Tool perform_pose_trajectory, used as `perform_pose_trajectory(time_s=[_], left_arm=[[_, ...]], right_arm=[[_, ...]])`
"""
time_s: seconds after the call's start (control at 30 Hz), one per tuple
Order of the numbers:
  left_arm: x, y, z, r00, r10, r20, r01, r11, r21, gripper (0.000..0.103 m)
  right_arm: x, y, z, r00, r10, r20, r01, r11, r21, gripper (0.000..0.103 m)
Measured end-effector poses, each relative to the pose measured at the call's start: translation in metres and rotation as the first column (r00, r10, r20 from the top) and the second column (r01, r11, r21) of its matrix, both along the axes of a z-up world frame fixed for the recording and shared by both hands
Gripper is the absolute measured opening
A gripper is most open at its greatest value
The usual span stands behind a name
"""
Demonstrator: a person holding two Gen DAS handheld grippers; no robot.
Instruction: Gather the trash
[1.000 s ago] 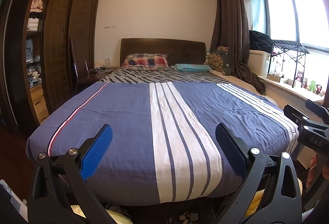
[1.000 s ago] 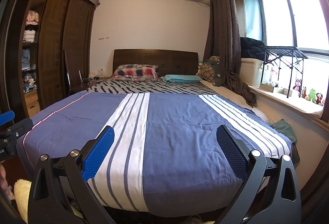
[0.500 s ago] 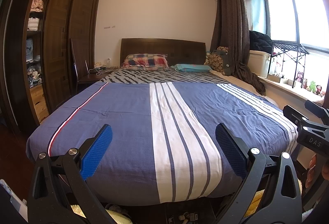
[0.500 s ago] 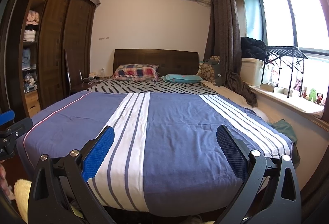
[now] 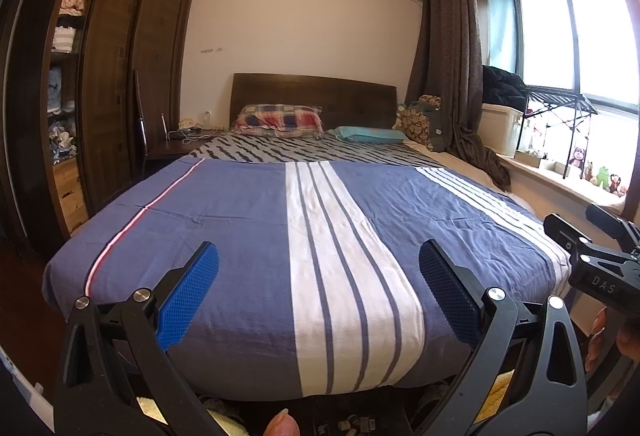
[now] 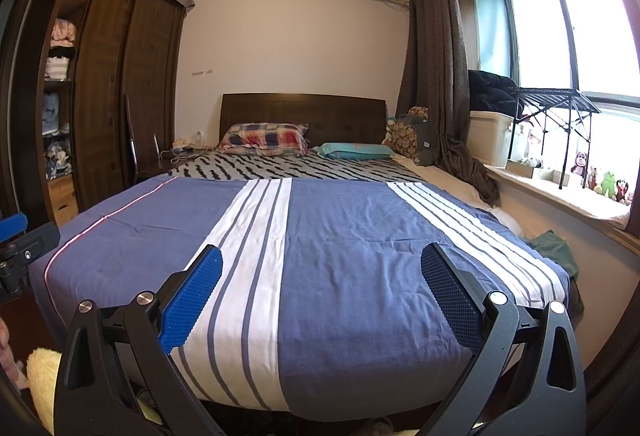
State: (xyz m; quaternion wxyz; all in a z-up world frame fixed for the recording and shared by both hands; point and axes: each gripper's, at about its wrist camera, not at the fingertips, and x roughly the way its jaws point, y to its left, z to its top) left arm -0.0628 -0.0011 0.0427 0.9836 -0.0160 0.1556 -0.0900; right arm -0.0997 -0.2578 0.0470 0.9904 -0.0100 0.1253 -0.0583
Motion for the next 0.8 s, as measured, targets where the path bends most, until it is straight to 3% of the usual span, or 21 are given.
perform_pose_trajectory(time_s=[0.8], left_arm=[[0.0042,-0.0036,0.0005,0.999,0.031,-0.010,-0.031,0.999,0.009,0.095]], right_arm=[[0.0061,0.0020,-0.0036,1.000,0.007,-0.014,-0.007,1.000,-0.005,0.100]])
